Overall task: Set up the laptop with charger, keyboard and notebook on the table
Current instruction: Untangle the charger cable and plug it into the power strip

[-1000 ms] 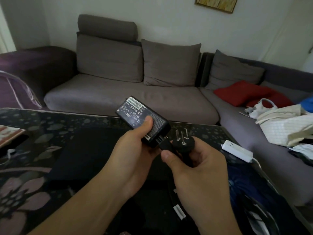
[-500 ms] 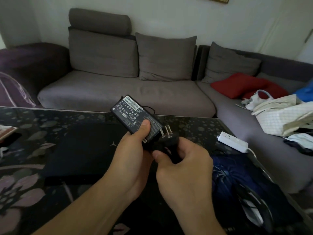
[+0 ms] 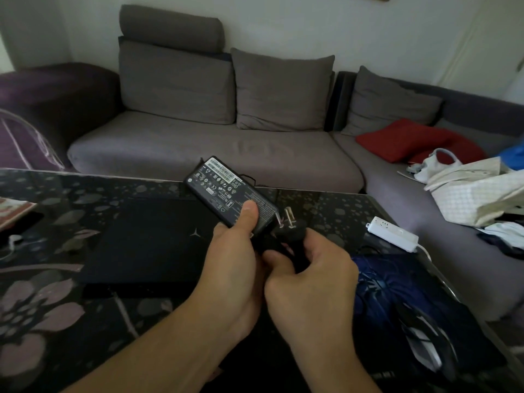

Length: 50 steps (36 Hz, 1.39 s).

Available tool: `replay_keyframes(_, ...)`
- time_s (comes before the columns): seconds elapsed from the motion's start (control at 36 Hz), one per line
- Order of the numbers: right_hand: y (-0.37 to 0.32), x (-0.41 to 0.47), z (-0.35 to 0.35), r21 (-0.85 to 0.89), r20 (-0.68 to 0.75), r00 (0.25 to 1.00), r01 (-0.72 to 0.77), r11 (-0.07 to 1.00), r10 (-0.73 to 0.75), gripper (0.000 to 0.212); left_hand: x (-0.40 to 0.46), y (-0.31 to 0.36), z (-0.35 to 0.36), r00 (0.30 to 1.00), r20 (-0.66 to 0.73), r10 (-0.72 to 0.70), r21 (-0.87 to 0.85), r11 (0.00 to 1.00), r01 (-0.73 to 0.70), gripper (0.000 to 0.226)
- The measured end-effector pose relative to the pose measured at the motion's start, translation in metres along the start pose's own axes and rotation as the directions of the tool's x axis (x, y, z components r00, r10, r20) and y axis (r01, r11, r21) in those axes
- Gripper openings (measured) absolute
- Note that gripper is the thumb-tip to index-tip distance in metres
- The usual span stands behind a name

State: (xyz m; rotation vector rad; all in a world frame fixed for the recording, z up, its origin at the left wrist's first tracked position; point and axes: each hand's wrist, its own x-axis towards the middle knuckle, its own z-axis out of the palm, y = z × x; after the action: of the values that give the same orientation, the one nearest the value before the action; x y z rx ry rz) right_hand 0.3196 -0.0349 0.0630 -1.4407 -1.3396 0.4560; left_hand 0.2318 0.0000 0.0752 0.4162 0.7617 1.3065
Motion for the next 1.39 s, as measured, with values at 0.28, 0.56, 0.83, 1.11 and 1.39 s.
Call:
replay_keyframes(0.28, 0.005, 0.007, -0.007, 0.038, 0.041, 0.998, -0.059, 0.998, 0.057, 0.031, 0.006, 0.001, -0.011, 0.990, 0.093, -0.106, 0.104, 0.990, 0.097, 0.044)
replay_keyframes(0.56, -0.013, -0.001, -0.018, 0.258, 0.146, 0.989, -0.047, 0.965, 0.010, 0.031, 0.016, 0.041, -0.014, 0.995, 0.097, -0.008, -0.154, 0.988, 0.023, 0.050)
replay_keyframes(0.83, -0.005, -0.012, -0.006, 0.184, 0.112, 0.990, -0.111, 0.977, 0.092, 0.026, 0.013, 0.023, -0.005, 0.999, -0.027, 0.020, -0.213, 0.977, -0.025, 0.036)
replay_keyframes(1.11, -0.002, -0.018, 0.007, 0.213, 0.081, 0.990, -0.130, 0.968, 0.115, 0.029, 0.008, 0.023, -0.005, 0.998, -0.055, 0.026, -0.186, 0.982, -0.036, 0.030)
replay_keyframes(1.39, 0.001, 0.005, -0.010, 0.089, 0.183, 0.976, -0.136, 0.987, 0.118, 0.019, 0.012, 0.033, -0.015, 0.999, -0.032, 0.030, -0.118, 0.992, -0.034, 0.028)
